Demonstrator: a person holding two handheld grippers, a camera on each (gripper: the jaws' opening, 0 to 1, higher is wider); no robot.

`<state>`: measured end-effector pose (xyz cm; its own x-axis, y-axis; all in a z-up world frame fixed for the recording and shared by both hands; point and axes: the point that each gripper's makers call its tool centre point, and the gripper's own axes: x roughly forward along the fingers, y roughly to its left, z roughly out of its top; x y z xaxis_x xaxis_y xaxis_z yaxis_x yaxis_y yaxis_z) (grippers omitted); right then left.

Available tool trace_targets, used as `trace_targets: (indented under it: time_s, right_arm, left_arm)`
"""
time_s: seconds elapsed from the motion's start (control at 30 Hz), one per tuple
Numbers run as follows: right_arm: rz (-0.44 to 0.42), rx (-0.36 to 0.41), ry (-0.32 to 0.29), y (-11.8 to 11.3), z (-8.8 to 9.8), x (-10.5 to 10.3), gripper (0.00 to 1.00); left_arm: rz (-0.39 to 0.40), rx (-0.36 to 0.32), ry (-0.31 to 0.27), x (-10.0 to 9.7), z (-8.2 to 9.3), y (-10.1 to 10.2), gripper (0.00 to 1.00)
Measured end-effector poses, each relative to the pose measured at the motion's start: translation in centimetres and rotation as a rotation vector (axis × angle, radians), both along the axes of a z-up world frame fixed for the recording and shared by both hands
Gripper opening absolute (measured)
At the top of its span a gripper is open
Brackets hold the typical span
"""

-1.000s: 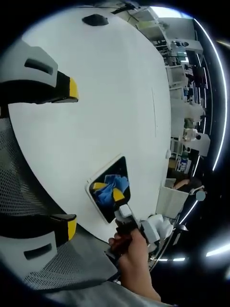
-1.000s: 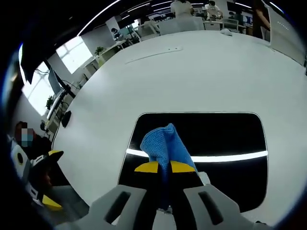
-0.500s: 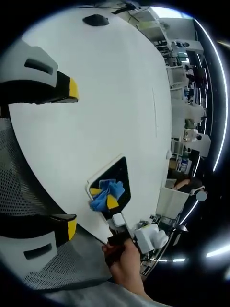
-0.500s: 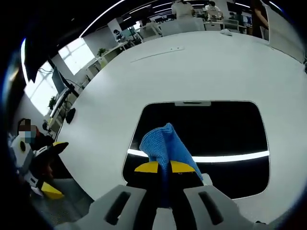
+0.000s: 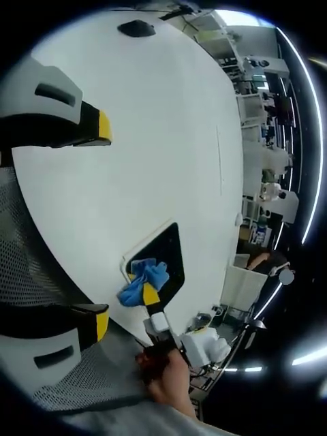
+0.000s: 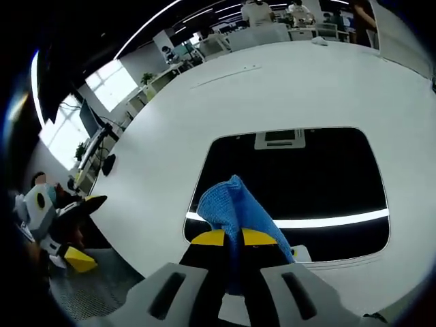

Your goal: Wipe the mirror surface with the cleaning cloth until all visible marks leave the cleaned area.

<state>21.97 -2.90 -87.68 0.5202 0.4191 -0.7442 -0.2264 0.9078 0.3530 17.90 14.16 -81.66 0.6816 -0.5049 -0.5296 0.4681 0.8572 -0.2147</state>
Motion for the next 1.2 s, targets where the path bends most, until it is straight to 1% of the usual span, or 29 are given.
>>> trace_targets:
  time_s: [0.2, 0.27, 0.37, 0.63, 1.0, 1.2]
  right_arm:
    - [0.005, -0.005, 0.009, 0.1, 0.1, -0.2, 0.02]
    - [-0.012, 0.01, 0.019, 0.2, 0.1, -0.2, 0.02]
    - [-0.007, 0.005, 0.018, 0.1, 0.0, -0.2, 0.02]
    - [0.006, -0.006, 0.01, 0.1, 0.1, -0.2, 0.02]
    - [-0.005, 0.01, 0.032, -0.4, 0.1, -0.3, 0.02]
    - [-0.009, 0.01, 0.04, -0.9, 0.1, -0.5, 0.02]
  left_arm:
    - [-0.004, 0.004, -0.002, 0.0, 0.0, 0.0, 0.96]
    - [-0.004, 0.008, -0.002, 0.0, 0.1, -0.1, 0.96]
    - [0.014, 0.013, -0.015, 0.2, 0.2, 0.2, 0.95]
    - [0.009, 0.01, -0.01, 0.3, -0.3, 0.4, 0.96]
    - [0.009, 0.002, -0.01, 0.4, -0.6, 0.6, 0.95]
    - [0.008, -0.002, -0.013, 0.2, -0.1, 0.3, 0.96]
